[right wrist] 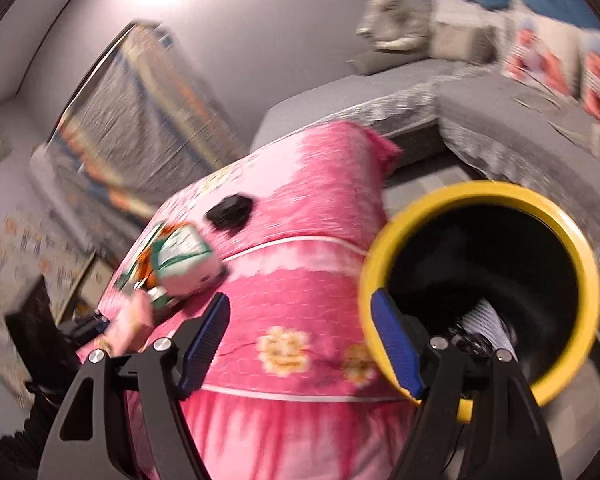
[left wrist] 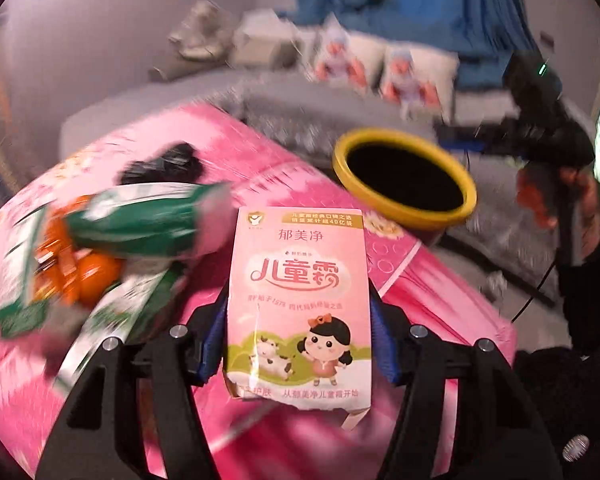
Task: Collect trash
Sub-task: 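Grasp the pink tissue pack with the left tool while the right tool grasps the green-white pouch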
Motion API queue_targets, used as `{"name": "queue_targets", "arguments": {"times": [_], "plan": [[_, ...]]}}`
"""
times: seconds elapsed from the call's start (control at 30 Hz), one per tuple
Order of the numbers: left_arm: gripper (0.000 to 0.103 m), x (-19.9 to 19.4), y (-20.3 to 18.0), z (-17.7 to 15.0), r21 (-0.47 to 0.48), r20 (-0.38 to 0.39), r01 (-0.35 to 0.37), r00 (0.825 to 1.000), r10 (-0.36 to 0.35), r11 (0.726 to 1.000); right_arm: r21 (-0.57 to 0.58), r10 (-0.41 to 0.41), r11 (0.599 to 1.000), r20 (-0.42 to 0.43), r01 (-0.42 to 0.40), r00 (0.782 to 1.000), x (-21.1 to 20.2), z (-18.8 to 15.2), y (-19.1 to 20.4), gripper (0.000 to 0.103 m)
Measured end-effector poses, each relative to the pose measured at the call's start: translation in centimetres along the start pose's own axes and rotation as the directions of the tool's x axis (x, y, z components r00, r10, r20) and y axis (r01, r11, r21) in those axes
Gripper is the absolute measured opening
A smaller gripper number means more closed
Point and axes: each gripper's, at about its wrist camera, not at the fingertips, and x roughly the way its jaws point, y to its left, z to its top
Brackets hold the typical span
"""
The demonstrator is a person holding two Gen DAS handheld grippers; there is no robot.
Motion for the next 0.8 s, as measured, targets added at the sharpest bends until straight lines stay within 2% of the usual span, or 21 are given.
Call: {"name": "queue_targets", "arguments": {"times": [0.03, 0.1, 0.17, 0.23, 0.33, 0.37, 0.4, 0.47, 0.5, 0.63, 0.73, 0.8], "plan": [[0.057, -1.7, 0.5, -0.9, -0.045, 0.039, -0.022, 0.999, 0.023, 0.999, -0.022, 0.017, 1.000, -0.017, -0.017, 1.000, 0.6, 0.2, 0.8, 0.071], [0.057, -4.3, 1.2, -2.4, -0.120, 0.093, -0.055, 0.993, 0.067, 0.991, -0.084, 0.054, 0.995, -0.066, -0.059, 0.996, 2.5, 1.1, 3.2, 0.081], [0.057, -6.9, 2.2, -4.2, -0.206, 0.137, -0.115, 0.980, 0.145, 0.972, -0.157, 0.069, 0.984, -0.115, -0.087, 0.991, 4.4, 1.9, 5.6, 0.082], [0.057, -8.9, 3.0, -5.6, -0.270, 0.167, -0.141, 0.967, 0.190, 0.953, -0.224, 0.081, 0.968, -0.158, -0.116, 0.984, 6.5, 3.1, 8.2, 0.082], [0.057, -11.3, 4.0, -7.2, -0.337, 0.200, -0.165, 0.950, 0.242, 0.927, -0.313, 0.106, 0.931, -0.258, -0.187, 0.960, 10.2, 5.1, 12.2, 0.082], [0.057, -11.6, 4.2, -7.4, -0.347, 0.206, -0.179, 0.943, 0.262, 0.921, -0.340, 0.101, 0.918, -0.295, -0.203, 0.950, 11.4, 5.6, 13.3, 0.087], [0.058, -12.1, 4.3, -7.7, -0.354, 0.212, -0.184, 0.939, 0.271, 0.917, -0.372, 0.096, 0.897, -0.362, -0.238, 0.927, 13.4, 6.3, 15.0, 0.088], [0.058, -12.7, 4.8, -8.2, -0.373, 0.225, -0.171, 0.937, 0.268, 0.912, -0.400, 0.059, 0.884, -0.422, -0.244, 0.905, 15.8, 6.9, 16.8, 0.090], [0.058, -12.8, 5.0, -8.4, -0.380, 0.228, -0.163, 0.937, 0.263, 0.910, -0.427, 0.021, 0.870, -0.471, -0.248, 0.882, 17.6, 7.2, 17.9, 0.091], [0.058, -12.7, 5.6, -9.4, -0.399, 0.238, -0.138, 0.939, 0.247, 0.907, -0.481, -0.098, 0.850, -0.546, -0.216, 0.832, 22.3, 7.8, 18.9, 0.091], [0.058, -12.8, 5.9, -10.0, -0.409, 0.247, -0.123, 0.939, 0.239, 0.904, -0.527, -0.184, 0.833, -0.552, -0.169, 0.813, 24.4, 7.5, 18.7, 0.091], [0.058, -12.6, 6.4, -10.2, -0.418, 0.250, -0.114, 0.939, 0.235, 0.901, -0.520, -0.192, 0.837, -0.573, -0.172, 0.797, 25.5, 7.5, 18.8, 0.091]]}}
